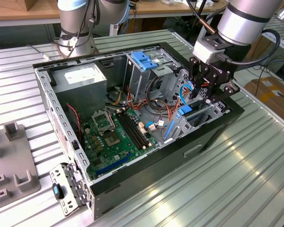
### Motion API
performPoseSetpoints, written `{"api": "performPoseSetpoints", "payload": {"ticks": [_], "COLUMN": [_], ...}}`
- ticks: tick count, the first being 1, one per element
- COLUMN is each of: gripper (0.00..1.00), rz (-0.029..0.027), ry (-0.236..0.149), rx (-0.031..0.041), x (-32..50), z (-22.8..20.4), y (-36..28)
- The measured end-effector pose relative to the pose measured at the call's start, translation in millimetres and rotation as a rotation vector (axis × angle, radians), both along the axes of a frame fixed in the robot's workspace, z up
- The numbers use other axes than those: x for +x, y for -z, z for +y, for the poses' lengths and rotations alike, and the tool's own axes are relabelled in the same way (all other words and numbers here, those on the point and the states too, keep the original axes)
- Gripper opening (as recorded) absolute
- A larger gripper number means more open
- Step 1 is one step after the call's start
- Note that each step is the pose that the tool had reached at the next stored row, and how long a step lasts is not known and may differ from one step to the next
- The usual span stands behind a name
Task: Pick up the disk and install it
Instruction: 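Insert the first disk wire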
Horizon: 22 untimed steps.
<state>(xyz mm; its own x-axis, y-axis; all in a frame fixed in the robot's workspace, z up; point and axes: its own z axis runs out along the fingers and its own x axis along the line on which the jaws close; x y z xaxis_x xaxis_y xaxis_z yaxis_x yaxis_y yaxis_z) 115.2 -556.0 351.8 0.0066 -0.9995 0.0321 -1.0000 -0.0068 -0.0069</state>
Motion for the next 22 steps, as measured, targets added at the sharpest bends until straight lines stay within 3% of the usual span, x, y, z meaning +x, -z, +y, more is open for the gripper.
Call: {"api": "performPoseSetpoints", "payload": {"ticks": [8,22], "gripper": [0.42,0.42], "rz": [0.0,0.0], "ry": [0.0,0.0], "rx": [0.0003,0.0001], "x": [0.0,0.0], "z": [-0.1,3.2], "y": [-8.9,-9.2]}}
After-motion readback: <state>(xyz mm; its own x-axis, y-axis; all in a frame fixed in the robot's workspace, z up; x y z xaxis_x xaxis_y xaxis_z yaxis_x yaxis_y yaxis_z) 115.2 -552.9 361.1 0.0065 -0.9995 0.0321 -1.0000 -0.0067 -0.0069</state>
